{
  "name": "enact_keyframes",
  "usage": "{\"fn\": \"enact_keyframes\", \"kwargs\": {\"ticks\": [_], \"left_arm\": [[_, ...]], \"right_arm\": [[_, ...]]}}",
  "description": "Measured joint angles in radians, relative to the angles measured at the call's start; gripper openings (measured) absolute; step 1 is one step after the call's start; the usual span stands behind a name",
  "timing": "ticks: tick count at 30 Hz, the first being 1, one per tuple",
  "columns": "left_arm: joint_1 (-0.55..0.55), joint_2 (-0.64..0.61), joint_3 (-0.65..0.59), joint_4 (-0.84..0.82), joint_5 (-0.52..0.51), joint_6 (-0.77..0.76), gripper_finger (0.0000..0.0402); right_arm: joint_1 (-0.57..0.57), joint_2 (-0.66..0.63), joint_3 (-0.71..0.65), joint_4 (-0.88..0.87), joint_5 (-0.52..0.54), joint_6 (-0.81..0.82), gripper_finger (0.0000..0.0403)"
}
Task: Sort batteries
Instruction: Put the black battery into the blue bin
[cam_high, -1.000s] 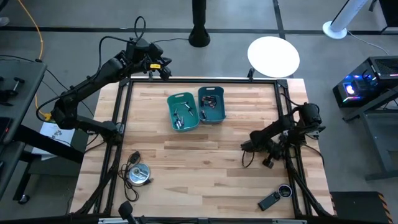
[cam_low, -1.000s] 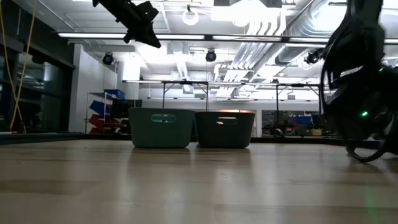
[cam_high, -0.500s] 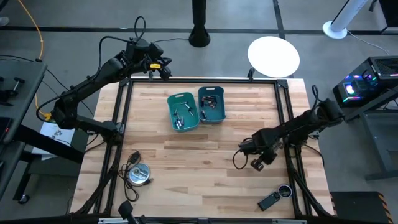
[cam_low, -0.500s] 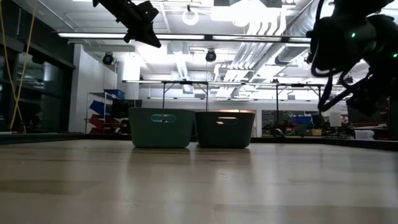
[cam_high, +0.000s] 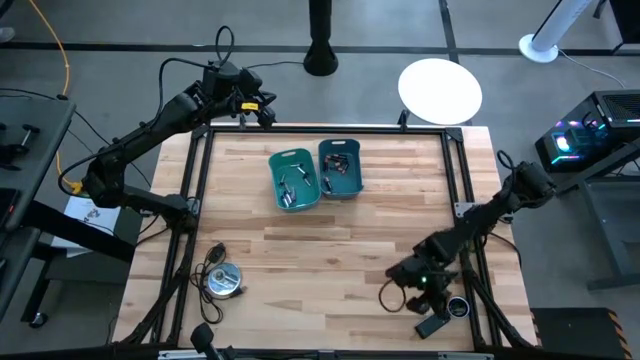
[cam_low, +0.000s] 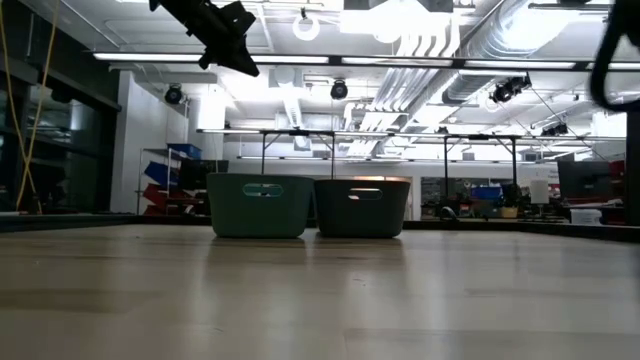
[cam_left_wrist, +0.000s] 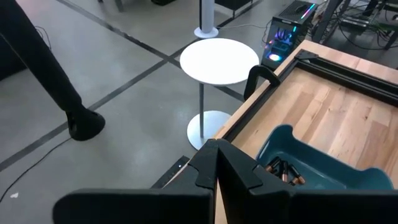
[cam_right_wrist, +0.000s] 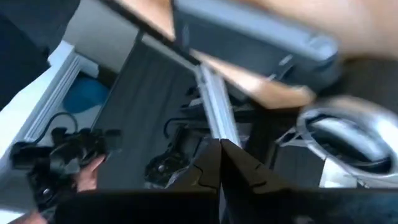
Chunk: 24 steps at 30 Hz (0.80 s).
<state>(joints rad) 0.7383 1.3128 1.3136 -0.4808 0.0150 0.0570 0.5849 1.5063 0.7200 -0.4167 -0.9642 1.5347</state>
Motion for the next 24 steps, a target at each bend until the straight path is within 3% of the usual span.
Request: {"fn": "enact_keyframes", "kwargs": {"ticks": [5, 11, 15, 24], "left_arm": [[0.000, 0.000, 0.000, 0.001, 0.000, 0.000, 0.0000], [0.000, 0.000, 0.000, 0.016, -0.001, 0.023, 0.0000], [0.001, 0.000, 0.000, 0.015, -0.001, 0.024, 0.0000], [0.001, 0.000, 0.000, 0.010, -0.001, 0.024, 0.0000]], "right_arm": [[0.098, 0.000, 0.001, -0.019, -0.007, 0.158, 0.0000], [0.204, 0.000, 0.001, -0.176, -0.087, 0.216, 0.0000], [0.247, 0.000, -0.018, -0.178, -0.099, 0.241, 0.0000], [0.246, 0.000, -0.068, -0.168, -0.012, 0.237, 0.0000]]}}
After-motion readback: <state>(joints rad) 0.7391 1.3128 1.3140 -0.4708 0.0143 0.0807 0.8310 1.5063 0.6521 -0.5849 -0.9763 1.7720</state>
